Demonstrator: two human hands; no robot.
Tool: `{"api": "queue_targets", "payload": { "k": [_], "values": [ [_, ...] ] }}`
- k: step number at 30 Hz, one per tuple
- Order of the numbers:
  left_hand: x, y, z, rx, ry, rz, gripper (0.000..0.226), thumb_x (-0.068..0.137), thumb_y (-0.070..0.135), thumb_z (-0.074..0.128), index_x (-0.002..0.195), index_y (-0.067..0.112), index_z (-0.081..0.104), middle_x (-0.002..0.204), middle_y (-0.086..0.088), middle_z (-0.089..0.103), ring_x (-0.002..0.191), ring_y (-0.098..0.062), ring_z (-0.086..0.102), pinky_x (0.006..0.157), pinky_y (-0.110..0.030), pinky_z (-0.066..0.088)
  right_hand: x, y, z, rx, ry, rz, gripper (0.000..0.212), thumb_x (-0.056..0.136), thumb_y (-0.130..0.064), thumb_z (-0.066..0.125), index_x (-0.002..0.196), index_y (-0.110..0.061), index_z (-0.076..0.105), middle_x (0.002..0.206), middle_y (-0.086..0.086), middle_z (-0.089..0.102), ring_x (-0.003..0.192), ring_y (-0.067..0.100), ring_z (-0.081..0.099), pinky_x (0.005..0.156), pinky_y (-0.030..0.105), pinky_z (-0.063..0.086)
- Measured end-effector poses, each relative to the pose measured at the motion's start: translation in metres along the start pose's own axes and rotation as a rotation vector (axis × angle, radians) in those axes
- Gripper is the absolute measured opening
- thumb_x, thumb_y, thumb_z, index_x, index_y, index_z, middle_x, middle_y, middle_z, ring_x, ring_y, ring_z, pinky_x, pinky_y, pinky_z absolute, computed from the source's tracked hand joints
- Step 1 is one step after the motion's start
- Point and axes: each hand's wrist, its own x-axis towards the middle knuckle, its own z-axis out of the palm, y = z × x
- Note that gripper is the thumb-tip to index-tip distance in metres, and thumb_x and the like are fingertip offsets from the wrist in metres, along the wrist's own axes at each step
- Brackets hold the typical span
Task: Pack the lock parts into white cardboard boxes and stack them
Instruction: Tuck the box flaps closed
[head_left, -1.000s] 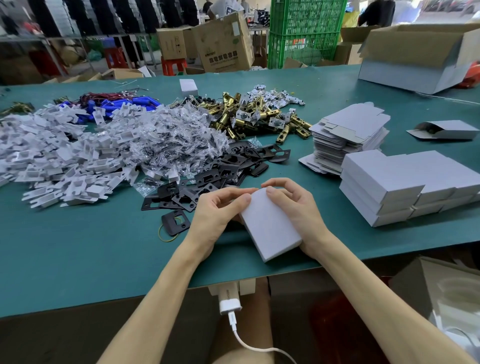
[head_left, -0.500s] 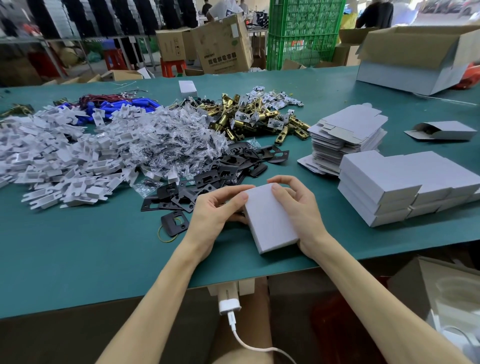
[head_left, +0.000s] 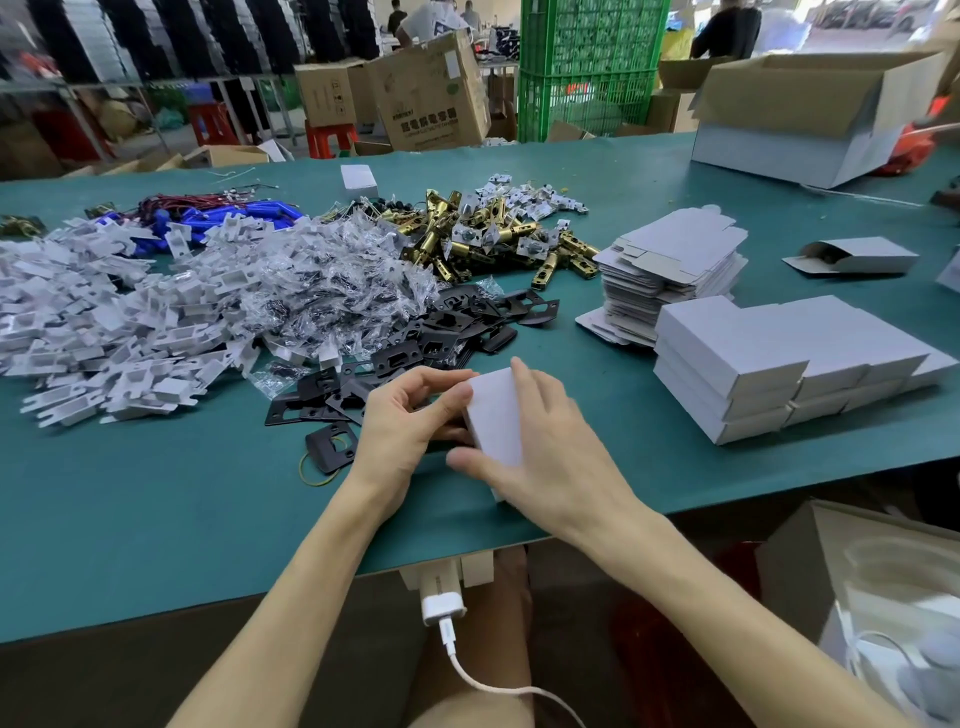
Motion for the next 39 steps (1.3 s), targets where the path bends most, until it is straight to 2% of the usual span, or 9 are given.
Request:
{"api": "queue_targets", "payload": {
  "k": [2,5,8,12,20,23,31,36,39],
  "values": [
    [0.0,0.0,0.0,0.001,-0.018,-0.001,0.023,0.084,0.02,0.08,0.103,0.006,0.078,0.104,-0.02,0.077,0.08,-0.027,0.071,0.068,-0.034,0.064,-0.001,-0.003,0.0,-0.1,-0.048,-0.004,0.103,0.089,-0.055,0.065,0.162,-0.014,0.004,0.163,0.007,0.017,0.141,0.031,0.032,0.112,0.042,0.036],
    [0.0,-0.001,0.001,0.04,-0.023,0.009,0.028,0.085,0.023,0.077,0.105,0.004,0.077,0.101,-0.018,0.078,0.076,-0.024,0.069,0.064,-0.028,0.061,0.003,-0.002,-0.011,-0.047,-0.074,0.033,0.09,0.088,-0.036,0.066,0.16,-0.014,0.016,0.161,0.007,0.022,0.138,0.033,0.038,0.108,0.043,0.041],
    [0.0,0.001,0.002,0.04,-0.006,0.016,0.026,0.09,0.025,0.072,0.107,0.004,0.076,0.1,-0.014,0.078,0.085,-0.021,0.073,0.062,-0.025,0.059,0.01,0.004,-0.036,-0.064,-0.021,0.016,0.078,0.085,-0.033,0.068,0.152,-0.013,0.033,0.154,0.008,0.034,0.131,0.033,0.045,0.103,0.047,0.045],
    [0.002,-0.001,0.001,0.082,-0.034,0.005,0.012,0.099,0.013,0.067,0.101,0.004,0.075,0.102,-0.012,0.078,0.084,-0.023,0.075,0.061,-0.024,0.058,0.03,0.019,-0.086,-0.124,0.118,0.013,0.06,0.082,-0.03,0.071,0.134,-0.008,0.05,0.126,0.012,0.052,0.114,0.034,0.051,0.092,0.042,0.046],
    [0.0,0.0,0.003,0.148,-0.066,0.024,0.016,0.1,0.012,0.066,0.094,0.015,0.081,0.099,-0.012,0.078,0.082,-0.022,0.072,0.066,-0.025,0.06,0.044,0.056,-0.173,-0.145,0.302,0.109,0.06,0.08,-0.029,0.076,0.134,-0.006,0.06,0.135,0.021,0.06,0.122,0.038,0.054,0.099,0.044,0.046],
    [0.0,0.001,0.005,0.15,-0.08,0.032,0.019,0.098,0.013,0.067,0.09,0.02,0.083,0.096,-0.012,0.078,0.08,-0.021,0.071,0.066,-0.025,0.06,0.047,0.08,-0.193,-0.181,0.282,0.175,0.066,0.081,-0.029,0.076,0.141,-0.012,0.057,0.139,0.018,0.059,0.125,0.038,0.054,0.102,0.047,0.048],
    [0.0,0.001,0.005,0.189,-0.076,0.022,0.015,0.097,0.012,0.068,0.092,0.014,0.082,0.094,-0.014,0.078,0.079,-0.022,0.071,0.067,-0.024,0.06,0.047,0.15,-0.207,-0.073,0.184,0.335,0.067,0.082,-0.029,0.078,0.144,-0.016,0.057,0.147,0.011,0.057,0.132,0.029,0.052,0.098,0.027,0.037],
    [0.0,0.0,0.004,0.204,-0.082,0.021,0.017,0.099,0.009,0.066,0.094,0.012,0.082,0.093,-0.015,0.077,0.078,-0.021,0.07,0.067,-0.024,0.059,0.052,0.163,-0.209,-0.034,0.162,0.343,0.062,0.083,-0.033,0.076,0.142,-0.022,0.06,0.145,0.01,0.057,0.129,0.029,0.053,0.092,0.032,0.039],
    [0.001,-0.001,0.003,0.208,-0.081,0.026,0.017,0.099,0.009,0.066,0.094,0.012,0.082,0.093,-0.015,0.077,0.078,-0.021,0.07,0.067,-0.024,0.059,0.052,0.166,-0.209,-0.044,0.13,0.351,0.062,0.083,-0.03,0.077,0.141,-0.021,0.061,0.148,0.009,0.055,0.134,0.028,0.05,0.096,0.03,0.035]
  ]
}}
